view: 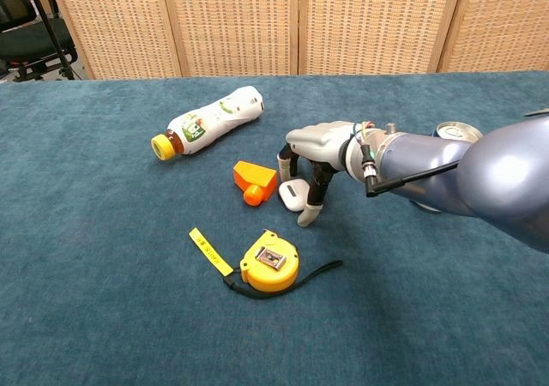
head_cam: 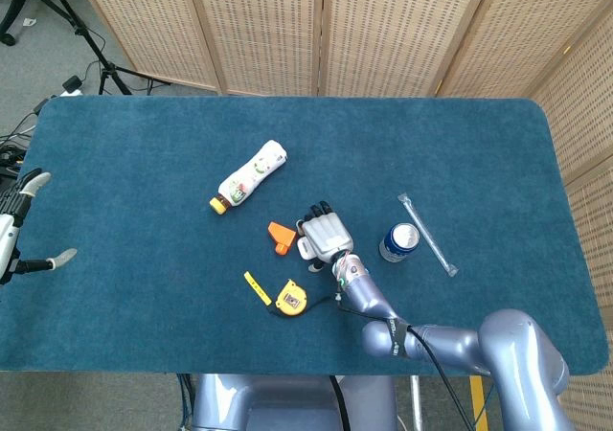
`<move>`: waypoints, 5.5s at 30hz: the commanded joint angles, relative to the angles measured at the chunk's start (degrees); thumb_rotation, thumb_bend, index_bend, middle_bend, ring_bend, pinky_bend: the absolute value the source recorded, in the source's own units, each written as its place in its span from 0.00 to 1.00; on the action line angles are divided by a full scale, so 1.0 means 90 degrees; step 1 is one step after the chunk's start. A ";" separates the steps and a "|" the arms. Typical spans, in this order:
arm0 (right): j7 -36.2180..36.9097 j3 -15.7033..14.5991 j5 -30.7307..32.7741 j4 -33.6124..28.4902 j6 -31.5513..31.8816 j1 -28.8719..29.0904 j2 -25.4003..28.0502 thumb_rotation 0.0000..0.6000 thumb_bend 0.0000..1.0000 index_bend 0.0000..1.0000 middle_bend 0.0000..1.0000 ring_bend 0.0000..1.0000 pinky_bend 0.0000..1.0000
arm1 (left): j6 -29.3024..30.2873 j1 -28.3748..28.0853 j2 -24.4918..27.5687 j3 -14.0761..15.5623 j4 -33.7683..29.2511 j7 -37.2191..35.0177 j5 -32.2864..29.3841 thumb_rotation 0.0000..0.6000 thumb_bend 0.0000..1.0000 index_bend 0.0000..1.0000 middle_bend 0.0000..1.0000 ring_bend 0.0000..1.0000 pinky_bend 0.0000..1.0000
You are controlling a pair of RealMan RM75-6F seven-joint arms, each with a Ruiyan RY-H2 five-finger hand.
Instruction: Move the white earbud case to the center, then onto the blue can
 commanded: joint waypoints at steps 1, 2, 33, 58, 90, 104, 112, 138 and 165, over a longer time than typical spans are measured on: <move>-0.0021 -0.0029 -0.0072 0.0179 0.0000 0.0013 -0.0059 1.00 0.28 0.49 0.48 0.28 0.17 | -0.0009 -0.0001 0.0000 -0.0008 0.0012 -0.0008 -0.0005 1.00 0.16 0.00 0.00 0.00 0.00; 0.0007 -0.0025 -0.0103 0.0226 0.0002 0.0004 -0.0080 1.00 0.30 0.51 0.51 0.30 0.18 | -0.0020 -0.0004 -0.0002 -0.0011 0.0019 -0.0014 -0.0011 1.00 0.15 0.00 0.00 0.00 0.00; 0.0982 0.0585 -0.2033 -0.4212 0.1374 -0.1444 0.4271 1.00 0.52 0.58 0.57 0.35 0.22 | -0.0002 -0.0005 -0.0042 0.0058 -0.0181 0.0360 0.0255 1.00 0.16 0.00 0.00 0.00 0.00; 0.3915 -0.0145 -0.3693 -0.2861 0.0000 -0.2669 0.5319 1.00 0.52 0.58 0.56 0.35 0.22 | -0.0022 -0.0048 -0.0273 0.0168 -0.0543 0.1397 0.0279 1.00 0.16 0.00 0.00 0.00 0.00; 0.1705 -0.0204 -0.1996 -0.2953 0.0324 -0.1927 0.4023 1.00 0.52 0.58 0.41 0.27 0.22 | -0.0096 -0.0047 -0.0209 0.0110 -0.0473 0.1116 0.0138 1.00 0.16 0.00 0.00 0.00 0.00; 0.1229 -0.0364 -0.1354 -0.3127 0.0233 -0.1725 0.4108 1.00 0.46 0.46 0.23 0.14 0.22 | -0.0108 -0.0048 -0.0196 0.0124 -0.0464 0.1070 0.0179 1.00 0.16 0.00 0.00 0.00 0.00; 0.1221 -0.0394 -0.1262 -0.3199 0.0238 -0.1669 0.4157 1.00 0.44 0.39 0.21 0.13 0.22 | -0.0100 -0.0048 -0.0197 0.0132 -0.0464 0.1079 0.0206 1.00 0.16 0.00 0.00 0.00 0.00; 0.0951 -0.0651 -0.0989 -0.3549 0.0309 -0.1514 0.4333 1.00 0.26 0.22 0.16 0.09 0.22 | -0.0074 -0.0038 -0.0153 0.0151 -0.0448 0.0951 0.0291 1.00 0.16 0.00 0.00 0.00 0.00; 0.2481 -0.1232 -0.5434 -0.4050 0.3536 -0.3890 0.5235 1.00 0.00 0.01 0.00 0.00 0.00 | 0.0456 0.0314 -0.0270 0.0300 -0.0179 0.1054 0.0441 1.00 0.16 0.00 0.00 0.00 0.00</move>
